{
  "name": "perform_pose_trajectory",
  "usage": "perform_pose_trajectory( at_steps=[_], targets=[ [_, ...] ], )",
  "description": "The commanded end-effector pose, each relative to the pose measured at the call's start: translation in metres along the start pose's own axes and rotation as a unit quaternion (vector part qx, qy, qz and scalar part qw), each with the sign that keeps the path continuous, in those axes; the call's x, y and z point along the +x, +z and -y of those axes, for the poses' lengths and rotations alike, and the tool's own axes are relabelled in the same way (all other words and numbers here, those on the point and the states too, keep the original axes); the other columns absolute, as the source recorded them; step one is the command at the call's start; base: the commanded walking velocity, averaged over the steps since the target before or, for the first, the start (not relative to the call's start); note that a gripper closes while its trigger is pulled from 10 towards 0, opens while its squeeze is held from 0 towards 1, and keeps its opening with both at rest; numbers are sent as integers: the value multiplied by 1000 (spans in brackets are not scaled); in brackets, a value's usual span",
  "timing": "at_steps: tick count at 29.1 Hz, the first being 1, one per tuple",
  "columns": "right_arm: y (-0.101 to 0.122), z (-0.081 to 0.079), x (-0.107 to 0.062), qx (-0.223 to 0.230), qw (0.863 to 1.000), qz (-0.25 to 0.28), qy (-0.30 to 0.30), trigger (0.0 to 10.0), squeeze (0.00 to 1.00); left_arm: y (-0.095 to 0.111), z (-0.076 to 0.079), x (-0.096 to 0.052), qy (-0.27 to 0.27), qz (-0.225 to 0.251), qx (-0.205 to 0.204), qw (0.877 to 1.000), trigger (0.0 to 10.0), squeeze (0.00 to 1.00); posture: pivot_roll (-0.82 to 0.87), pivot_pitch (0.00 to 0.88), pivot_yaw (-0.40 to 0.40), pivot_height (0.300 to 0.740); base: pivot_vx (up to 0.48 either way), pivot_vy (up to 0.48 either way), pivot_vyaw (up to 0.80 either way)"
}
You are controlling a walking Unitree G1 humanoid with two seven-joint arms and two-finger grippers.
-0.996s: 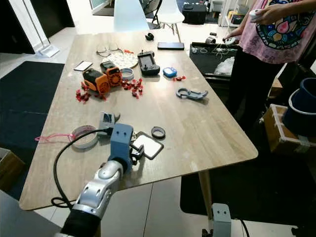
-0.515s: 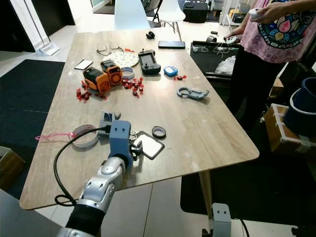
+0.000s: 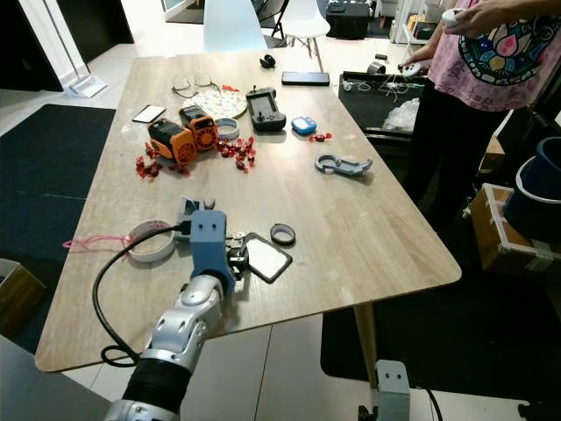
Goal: Hang keys on a hook
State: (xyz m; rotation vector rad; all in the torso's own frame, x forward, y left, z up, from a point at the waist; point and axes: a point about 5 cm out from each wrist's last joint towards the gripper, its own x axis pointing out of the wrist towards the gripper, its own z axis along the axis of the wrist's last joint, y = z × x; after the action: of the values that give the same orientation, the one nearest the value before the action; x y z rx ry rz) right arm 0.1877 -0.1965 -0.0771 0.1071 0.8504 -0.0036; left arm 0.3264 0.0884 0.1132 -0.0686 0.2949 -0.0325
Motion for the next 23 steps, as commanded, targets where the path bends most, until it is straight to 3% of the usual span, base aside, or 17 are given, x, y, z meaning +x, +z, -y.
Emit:
perform_pose_trajectory(
  at_steps=[1, 12, 23],
  targets=[
    [-3, 1, -1, 4, 1000, -2, -2, 10000, 0, -2, 9, 0, -9, -12, -13, 1000, 10000, 0, 23, 115, 13, 740, 0, 0, 0],
    [-1, -1, 0, 3, 1000, 1, 0, 10000, 0, 0, 9, 3, 8, 3, -1, 1000, 10000, 0, 19, 131, 17, 740, 0, 0, 0],
    [1, -1, 0, 0, 1000, 4, 2, 10000, 0, 10, 7, 9, 31, 63, 5, 998, 10000, 0, 17, 148, 18, 740, 0, 0, 0]
  ],
)
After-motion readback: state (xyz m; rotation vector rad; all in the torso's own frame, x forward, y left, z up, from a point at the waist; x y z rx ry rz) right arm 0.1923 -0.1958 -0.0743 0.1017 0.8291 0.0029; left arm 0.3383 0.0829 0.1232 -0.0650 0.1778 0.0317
